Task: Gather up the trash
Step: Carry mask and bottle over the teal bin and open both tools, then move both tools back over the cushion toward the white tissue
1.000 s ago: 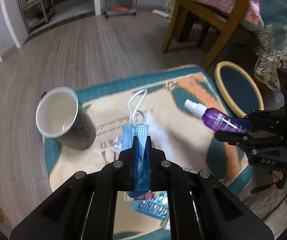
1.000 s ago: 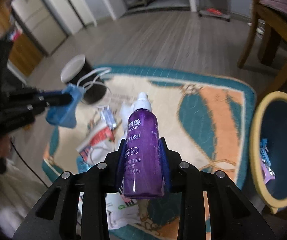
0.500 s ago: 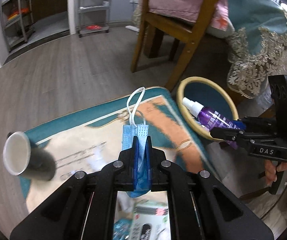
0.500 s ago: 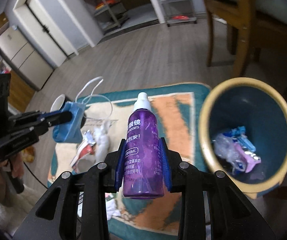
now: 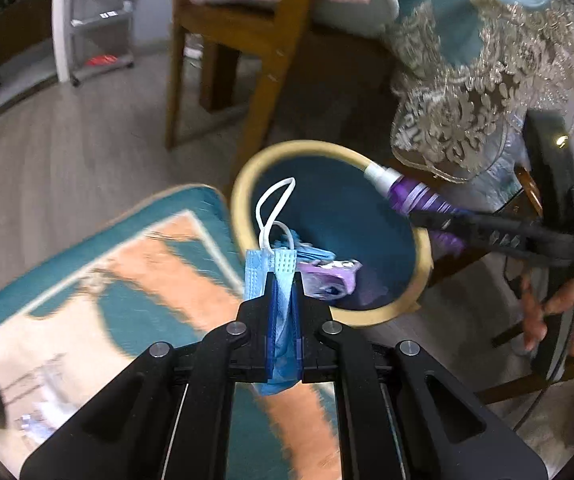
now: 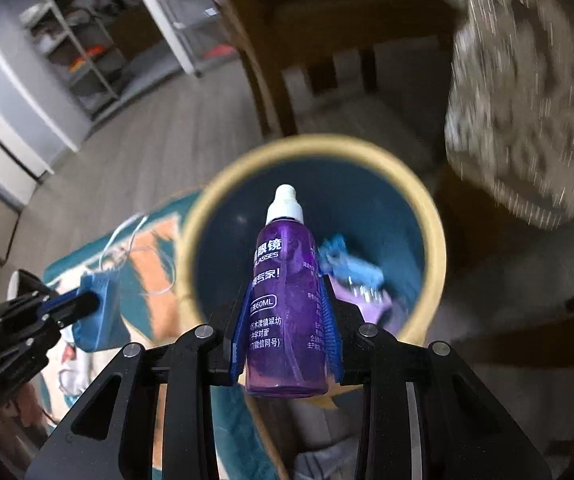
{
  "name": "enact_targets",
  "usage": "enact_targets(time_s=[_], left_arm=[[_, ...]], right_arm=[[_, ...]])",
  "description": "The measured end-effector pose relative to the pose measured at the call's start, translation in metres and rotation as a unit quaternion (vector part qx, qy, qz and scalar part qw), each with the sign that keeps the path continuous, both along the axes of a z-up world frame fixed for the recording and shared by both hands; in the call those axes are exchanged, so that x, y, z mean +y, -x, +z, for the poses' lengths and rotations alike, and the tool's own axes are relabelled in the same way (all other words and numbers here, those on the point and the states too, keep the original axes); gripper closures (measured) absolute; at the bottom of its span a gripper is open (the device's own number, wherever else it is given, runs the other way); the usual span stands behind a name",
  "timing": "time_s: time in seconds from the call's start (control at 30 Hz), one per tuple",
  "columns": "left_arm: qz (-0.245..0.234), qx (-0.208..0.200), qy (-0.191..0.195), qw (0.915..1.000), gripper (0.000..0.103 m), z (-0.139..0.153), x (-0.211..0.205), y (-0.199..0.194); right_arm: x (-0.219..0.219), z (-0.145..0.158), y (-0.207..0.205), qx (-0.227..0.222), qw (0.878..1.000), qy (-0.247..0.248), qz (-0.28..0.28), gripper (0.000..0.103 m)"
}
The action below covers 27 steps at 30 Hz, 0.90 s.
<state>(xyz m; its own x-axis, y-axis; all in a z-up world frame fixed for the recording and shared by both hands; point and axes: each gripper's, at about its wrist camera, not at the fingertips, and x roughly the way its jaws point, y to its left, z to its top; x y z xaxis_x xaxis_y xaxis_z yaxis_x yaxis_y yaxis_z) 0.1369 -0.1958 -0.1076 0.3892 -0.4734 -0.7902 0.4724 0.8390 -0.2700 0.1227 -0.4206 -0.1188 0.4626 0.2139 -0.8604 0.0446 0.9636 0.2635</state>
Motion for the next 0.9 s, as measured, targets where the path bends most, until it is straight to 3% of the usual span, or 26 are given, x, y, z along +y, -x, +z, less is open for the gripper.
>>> enact_targets(time_s=[0.1,0.2,0.23,0.27,0.3,0.33,0.57,0.77,0.9], left_arm=[[-0.007,-0.009,0.024,0.9997,0.097,0.000,-0.018,-0.004],[-0.010,-0.050,0.048,0.9975,0.094,0.010,-0.033,-0.006],[-0.008,-0.057,0.051,0.9971,0.073,0.011,-0.034,-0.006],[0.001,-0.056,0.050,0.9972,0.041,0.010,-0.034,-0.006],[0.006,-0.056,0.053,0.9970,0.029,0.009,-0.033,-0.005],[0.011,-0.057,0.057,0.9967,0.025,0.009,-0.030,-0.005],[0.038,-0.050,0.044,0.9970,0.024,0.018,0.003,-0.004],[0.061,-0.090,0.025,0.9938,0.020,0.053,0.045,0.022],[0.101,-0.116,0.002,0.9881,0.017,0.075,0.090,0.044]], right_arm=[[-0.007,-0.011,-0.003,0.018,1.000,-0.004,-0.011,0.070],[-0.008,-0.006,-0.003,0.004,1.000,0.006,-0.024,0.065],[-0.009,-0.003,-0.003,-0.002,0.999,0.012,-0.031,0.045],[-0.010,-0.001,-0.001,-0.008,0.999,0.013,-0.035,0.035],[-0.009,0.002,0.001,-0.015,0.999,0.014,-0.038,0.027],[-0.010,0.004,0.000,-0.019,0.999,0.016,-0.038,0.027],[0.000,0.011,-0.003,-0.028,0.999,0.002,-0.043,0.014],[0.033,0.024,-0.007,-0.047,0.999,-0.015,-0.015,0.012],[0.065,0.032,-0.006,-0.058,0.998,-0.019,0.015,0.011]])
